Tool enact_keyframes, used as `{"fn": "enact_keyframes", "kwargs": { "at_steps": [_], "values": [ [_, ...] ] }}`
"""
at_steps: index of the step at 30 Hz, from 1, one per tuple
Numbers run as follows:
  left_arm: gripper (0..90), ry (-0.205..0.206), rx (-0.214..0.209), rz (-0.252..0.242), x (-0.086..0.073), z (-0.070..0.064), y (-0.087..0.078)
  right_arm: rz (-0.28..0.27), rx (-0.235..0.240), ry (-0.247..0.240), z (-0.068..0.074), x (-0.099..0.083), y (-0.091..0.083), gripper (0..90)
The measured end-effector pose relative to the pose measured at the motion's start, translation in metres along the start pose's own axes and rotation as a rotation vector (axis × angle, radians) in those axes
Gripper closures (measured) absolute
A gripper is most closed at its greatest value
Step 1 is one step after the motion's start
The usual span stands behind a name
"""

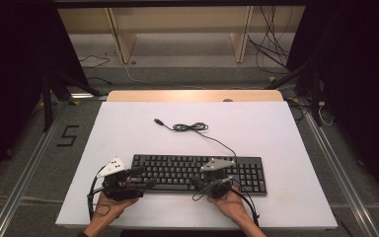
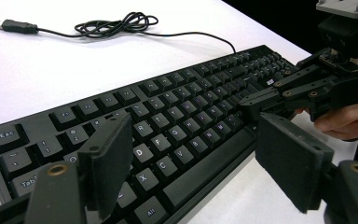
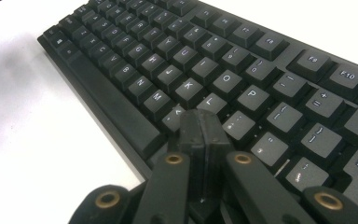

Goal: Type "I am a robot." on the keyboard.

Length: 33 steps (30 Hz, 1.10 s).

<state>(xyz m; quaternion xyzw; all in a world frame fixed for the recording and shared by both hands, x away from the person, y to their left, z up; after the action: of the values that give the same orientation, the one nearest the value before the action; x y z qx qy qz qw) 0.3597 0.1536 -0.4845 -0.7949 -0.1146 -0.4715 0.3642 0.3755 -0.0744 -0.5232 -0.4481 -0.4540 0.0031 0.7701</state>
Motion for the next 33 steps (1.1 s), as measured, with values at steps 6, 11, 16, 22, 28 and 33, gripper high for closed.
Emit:
{"fn": "enact_keyframes", "kwargs": {
  "at_steps": [6,11,16,22,28,33],
  "values": [
    [27.0,0.001,0.003,0.000,0.000,0.001,0.000,-0.007,0.007,0.018,-0.001,0.001,-0.001,90.0],
    [27.0,-0.002,0.004,-0.001,0.000,0.002,-0.001,-0.045,0.033,0.044,-0.002,0.005,-0.009,84.0],
    [26.9,-0.002,0.003,-0.004,0.000,0.001,-0.001,-0.072,0.044,0.051,-0.004,0.007,-0.017,77.9],
    [26.6,-0.003,-0.001,-0.001,0.000,0.000,-0.001,-0.096,0.059,0.046,-0.005,0.008,-0.025,69.9],
    [26.3,-0.007,-0.003,-0.001,0.000,0.001,-0.001,-0.126,0.072,0.036,-0.006,0.010,-0.035,60.7],
    [26.1,-0.007,-0.006,-0.001,0.000,0.000,-0.001,-0.139,0.079,0.040,-0.007,0.010,-0.042,53.4]
  ]
}}
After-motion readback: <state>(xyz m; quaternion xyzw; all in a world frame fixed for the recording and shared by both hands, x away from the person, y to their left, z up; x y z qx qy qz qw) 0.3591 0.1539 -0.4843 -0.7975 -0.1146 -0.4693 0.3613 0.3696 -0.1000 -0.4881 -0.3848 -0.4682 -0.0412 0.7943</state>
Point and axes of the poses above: each handheld gripper's, and its own axes: y roughly forward along the jaws, x roughly out of its top, z roughly to its left, the point moved 6 cm from there along y, roughly forward along the jaws, and after that the axes turned 3 degrees about z, right-handed, at the moved point
